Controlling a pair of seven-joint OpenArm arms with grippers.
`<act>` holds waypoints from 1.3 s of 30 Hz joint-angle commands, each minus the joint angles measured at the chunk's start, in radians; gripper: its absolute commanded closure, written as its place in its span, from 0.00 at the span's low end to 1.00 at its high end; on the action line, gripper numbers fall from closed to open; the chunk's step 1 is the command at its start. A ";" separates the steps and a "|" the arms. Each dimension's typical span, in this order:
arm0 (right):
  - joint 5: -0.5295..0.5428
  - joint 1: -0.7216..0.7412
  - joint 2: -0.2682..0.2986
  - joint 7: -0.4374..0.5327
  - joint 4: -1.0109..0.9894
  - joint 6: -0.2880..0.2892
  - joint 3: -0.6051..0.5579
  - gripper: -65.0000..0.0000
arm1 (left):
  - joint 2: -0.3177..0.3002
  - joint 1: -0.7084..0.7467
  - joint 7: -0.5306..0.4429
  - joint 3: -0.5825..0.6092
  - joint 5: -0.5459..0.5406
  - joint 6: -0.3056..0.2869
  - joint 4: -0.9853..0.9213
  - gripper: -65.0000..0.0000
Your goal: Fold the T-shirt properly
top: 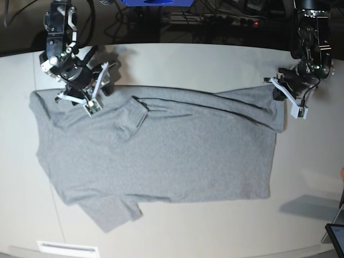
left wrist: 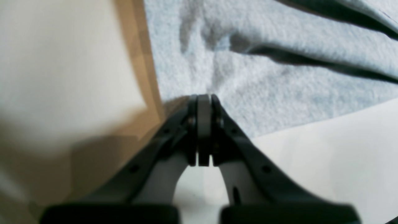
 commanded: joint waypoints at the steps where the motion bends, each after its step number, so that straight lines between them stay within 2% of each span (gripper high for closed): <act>1: 0.013 0.013 0.004 0.019 0.011 0.001 0.005 0.60 | -0.022 -0.006 -0.014 -0.008 -0.006 0.000 0.010 1.00; 8: 0.013 0.019 0.019 0.019 -0.005 0.001 0.034 0.60 | 0.004 -0.005 -0.015 -0.009 0.148 -0.003 0.011 1.00; 10: 0.013 0.016 0.036 0.019 0.009 0.001 0.032 0.60 | 0.006 -0.003 -0.015 -0.008 0.145 -0.004 0.016 1.00; 18: 0.013 -0.022 0.036 0.012 0.146 0.002 -0.009 0.60 | 0.010 -0.006 -0.015 -0.017 0.143 -0.078 0.016 1.00; 23: 0.013 -0.028 0.038 0.012 0.146 0.002 -0.091 0.60 | 0.007 0.014 -0.009 -0.020 0.143 -0.079 0.080 1.00; 28: 0.013 -0.024 0.032 0.012 0.144 0.002 -0.163 0.60 | 0.024 0.063 -0.009 -0.089 0.145 -0.079 0.197 1.00; 37: 0.013 -0.007 0.004 0.012 0.118 0.001 -0.172 0.60 | 0.039 0.071 -0.009 -0.127 0.148 -0.079 0.203 1.00; 39: 0.013 0.002 -0.018 0.012 0.100 0.001 -0.172 0.60 | 0.041 0.071 -0.009 -0.126 0.148 -0.079 0.203 1.00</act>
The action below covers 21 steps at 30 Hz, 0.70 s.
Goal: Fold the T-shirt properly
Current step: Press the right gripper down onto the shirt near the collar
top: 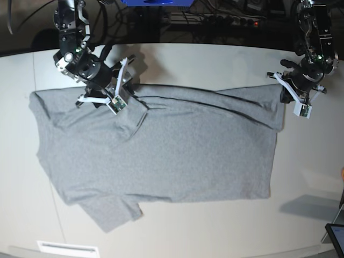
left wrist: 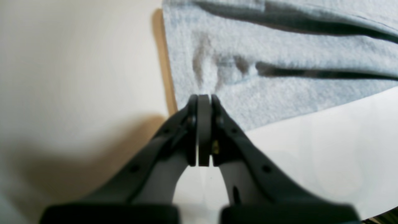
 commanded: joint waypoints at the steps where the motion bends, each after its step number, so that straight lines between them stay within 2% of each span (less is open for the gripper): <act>1: 0.016 0.013 -0.003 0.025 0.008 0.001 0.001 0.60 | -0.013 -0.002 -0.017 -0.009 -0.005 0.003 0.013 1.00; 11: 0.019 0.022 -0.009 0.025 -0.011 0.001 0.001 0.60 | -0.002 0.000 -0.017 -0.009 -0.003 0.003 0.012 1.00; 21: 0.019 0.051 -0.041 0.025 -0.081 0.001 -0.001 0.60 | 0.011 0.015 -0.017 -0.010 -0.003 0.003 0.013 1.00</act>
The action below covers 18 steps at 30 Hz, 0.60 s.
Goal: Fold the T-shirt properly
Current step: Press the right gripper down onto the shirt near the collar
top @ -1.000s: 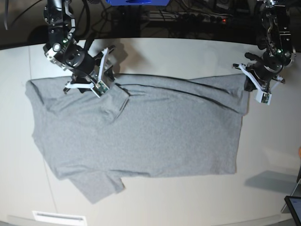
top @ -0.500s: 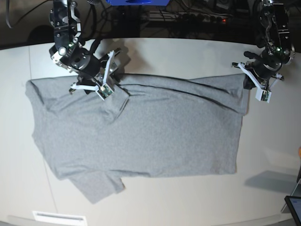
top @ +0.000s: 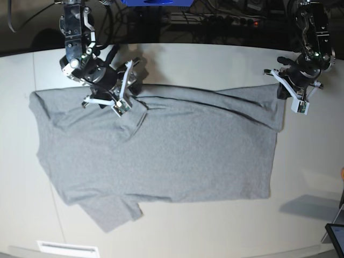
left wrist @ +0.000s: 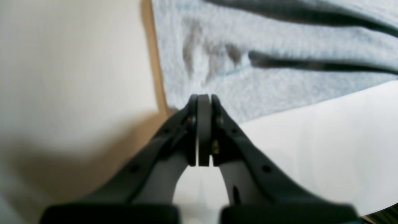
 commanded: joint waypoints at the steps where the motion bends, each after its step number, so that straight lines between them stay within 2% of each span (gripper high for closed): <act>1: 0.016 0.009 -0.009 0.021 0.013 0.007 -0.003 0.60 | -0.016 -0.004 -0.017 -0.010 -0.004 0.003 0.014 1.00; 10: 0.016 0.025 -0.027 0.021 0.011 0.007 -0.003 0.63 | -0.016 -0.004 -0.017 -0.010 -0.004 0.003 0.014 1.00; 15: 0.016 0.025 -0.025 0.021 0.009 0.007 -0.003 0.87 | -0.016 -0.004 -0.017 -0.010 -0.004 0.003 0.014 1.00; 18: 0.016 0.026 -0.024 0.019 -0.006 0.007 -0.003 0.92 | -0.016 -0.004 -0.017 -0.010 -0.004 0.003 0.014 1.00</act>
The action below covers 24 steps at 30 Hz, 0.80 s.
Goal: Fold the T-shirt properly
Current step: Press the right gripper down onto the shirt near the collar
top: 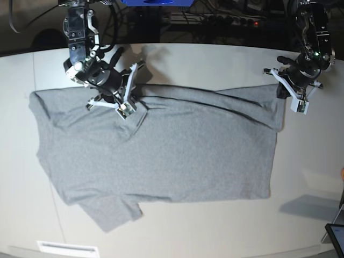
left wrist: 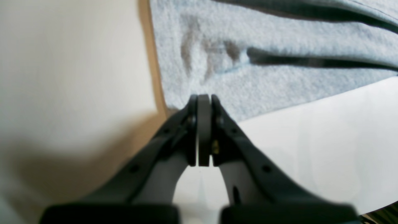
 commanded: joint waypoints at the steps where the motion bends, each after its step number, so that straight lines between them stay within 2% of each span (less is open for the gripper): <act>1: 0.012 0.010 0.000 0.018 0.004 0.001 0.000 0.92 | -0.016 -0.004 -0.017 -0.010 -0.004 0.003 0.014 1.00; 3: 0.012 0.016 0.000 0.018 -0.009 0.001 0.000 0.93 | -0.016 -0.004 -0.017 -0.010 -0.004 0.003 0.012 1.00; 6: 0.012 0.021 0.000 0.018 -0.019 0.001 0.000 1.00 | -0.016 -0.004 -0.017 -0.010 -0.004 0.003 0.012 1.00; 14: 0.012 0.051 0.000 0.016 -0.013 0.001 -0.001 1.00 | -0.016 0.004 -0.017 -0.010 -0.004 0.003 0.012 1.00; 24: 0.012 0.139 0.002 -0.060 -0.013 0.001 -0.001 1.00 | -0.015 0.004 -0.017 -0.010 -0.006 0.003 0.012 1.00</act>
